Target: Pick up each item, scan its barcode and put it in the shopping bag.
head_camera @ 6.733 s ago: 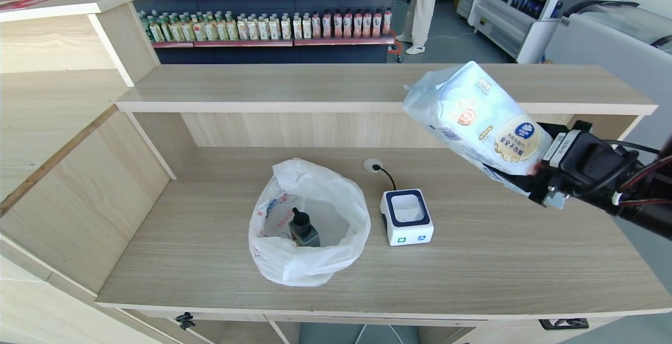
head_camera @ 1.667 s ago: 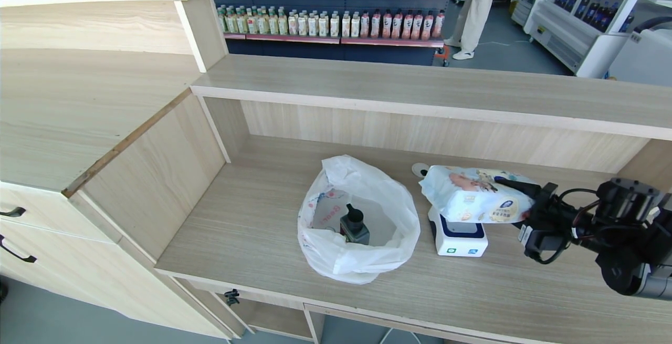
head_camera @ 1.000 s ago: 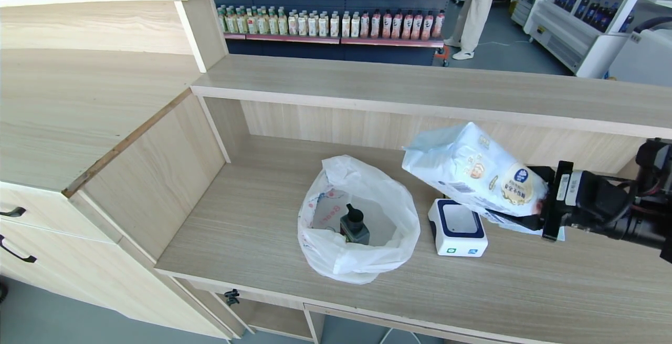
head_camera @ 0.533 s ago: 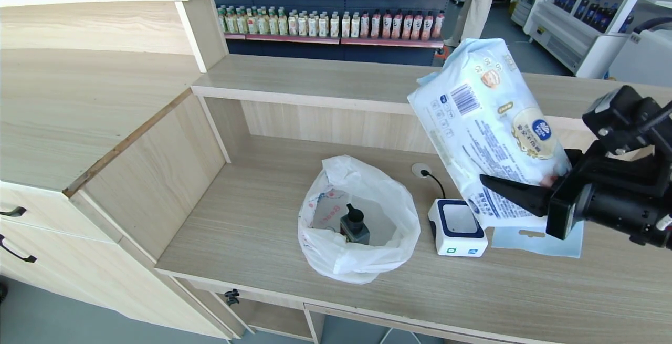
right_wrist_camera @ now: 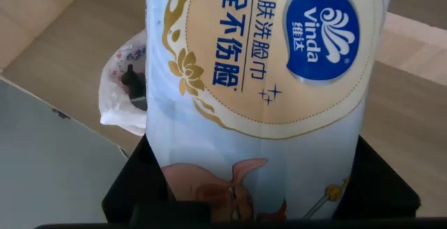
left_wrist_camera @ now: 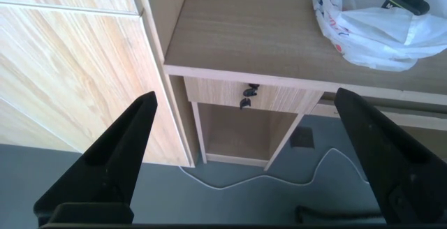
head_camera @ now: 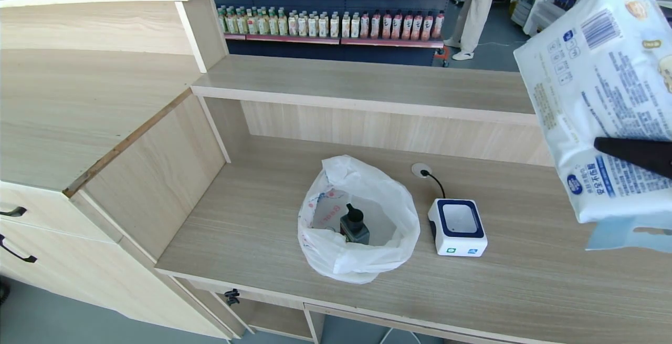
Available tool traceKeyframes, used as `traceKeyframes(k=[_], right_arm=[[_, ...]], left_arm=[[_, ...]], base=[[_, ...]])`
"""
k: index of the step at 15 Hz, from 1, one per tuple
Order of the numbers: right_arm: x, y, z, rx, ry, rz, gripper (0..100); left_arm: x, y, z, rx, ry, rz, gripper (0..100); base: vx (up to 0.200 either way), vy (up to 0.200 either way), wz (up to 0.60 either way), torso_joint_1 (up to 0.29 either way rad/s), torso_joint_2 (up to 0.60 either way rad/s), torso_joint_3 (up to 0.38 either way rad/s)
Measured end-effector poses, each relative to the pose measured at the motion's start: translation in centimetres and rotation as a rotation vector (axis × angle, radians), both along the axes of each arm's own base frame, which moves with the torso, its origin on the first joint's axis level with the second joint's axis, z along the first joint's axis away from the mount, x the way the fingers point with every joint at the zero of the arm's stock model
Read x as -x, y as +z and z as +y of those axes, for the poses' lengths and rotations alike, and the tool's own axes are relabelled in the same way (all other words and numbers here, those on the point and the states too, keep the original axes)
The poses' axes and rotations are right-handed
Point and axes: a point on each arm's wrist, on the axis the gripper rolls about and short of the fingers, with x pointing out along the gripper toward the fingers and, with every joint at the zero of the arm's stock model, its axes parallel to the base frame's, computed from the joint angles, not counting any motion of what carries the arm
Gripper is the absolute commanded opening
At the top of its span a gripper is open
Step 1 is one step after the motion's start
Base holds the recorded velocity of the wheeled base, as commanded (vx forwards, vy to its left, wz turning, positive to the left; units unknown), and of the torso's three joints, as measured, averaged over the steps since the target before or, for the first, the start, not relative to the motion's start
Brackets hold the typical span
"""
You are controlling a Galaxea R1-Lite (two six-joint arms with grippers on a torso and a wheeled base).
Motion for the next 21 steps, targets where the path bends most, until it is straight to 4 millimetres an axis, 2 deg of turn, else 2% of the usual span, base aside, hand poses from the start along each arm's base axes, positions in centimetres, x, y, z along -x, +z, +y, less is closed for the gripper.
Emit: traceKeyframes(k=[2,6,9,13,15,18,21], right_arm=[[0.6,1.4,-0.6,0.005,-0.142,-0.001,0],[1.1,2.5,0.2,-0.033,-0.165,-0.029,0],[1.3,2.3,0.8,-0.02,-0.12,-0.023,0],[2.6,1.0,0.8,0.045,-0.04,-0.017,0],[2.8,0.7,0.8,0.039,-0.007,-0.009,0],[1.7,-0.2,0.7,0.034,0.01,0.042,0],[-1.5,-2.1,0.5,0.039,0.046,0.157,0]], left_arm=[[0.0,0.0,0.0,0.0,0.0,0.0,100],[0.0,0.0,0.0,0.0,0.0,0.0,100],[0.0,0.0,0.0,0.0,0.0,0.0,100],[0.0,0.0,0.0,0.0,0.0,0.0,100],[0.0,0.0,0.0,0.0,0.001,0.0,100],[0.0,0.0,0.0,0.0,0.001,0.0,100],[0.0,0.0,0.0,0.0,0.0,0.0,100]], base=[[0.0,0.0,0.0,0.0,0.0,0.0],[0.0,0.0,0.0,0.0,0.0,0.0],[0.0,0.0,0.4,0.005,0.0,0.002],[0.0,0.0,0.6,0.001,0.0,0.002],[0.0,0.0,0.0,0.0,0.0,0.0],[0.0,0.0,0.0,0.0,0.0,0.0],[0.0,0.0,0.0,0.0,0.0,0.0]])
